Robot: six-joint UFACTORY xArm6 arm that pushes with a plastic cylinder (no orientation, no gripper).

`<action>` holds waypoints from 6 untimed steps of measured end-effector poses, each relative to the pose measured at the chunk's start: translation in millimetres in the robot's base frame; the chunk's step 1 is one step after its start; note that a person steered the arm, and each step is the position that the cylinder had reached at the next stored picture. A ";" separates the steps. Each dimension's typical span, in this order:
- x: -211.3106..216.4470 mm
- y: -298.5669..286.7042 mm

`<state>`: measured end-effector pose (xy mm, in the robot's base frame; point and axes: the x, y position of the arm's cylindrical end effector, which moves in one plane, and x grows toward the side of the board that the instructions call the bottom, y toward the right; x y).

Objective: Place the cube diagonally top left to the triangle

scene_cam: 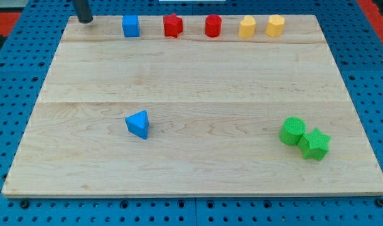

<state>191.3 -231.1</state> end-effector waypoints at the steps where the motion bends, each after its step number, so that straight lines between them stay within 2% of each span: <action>1: 0.0 11.5; 3: 0.8 114.2; 5: 50.3 83.0; 6: 92.9 93.1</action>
<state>284.1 -138.0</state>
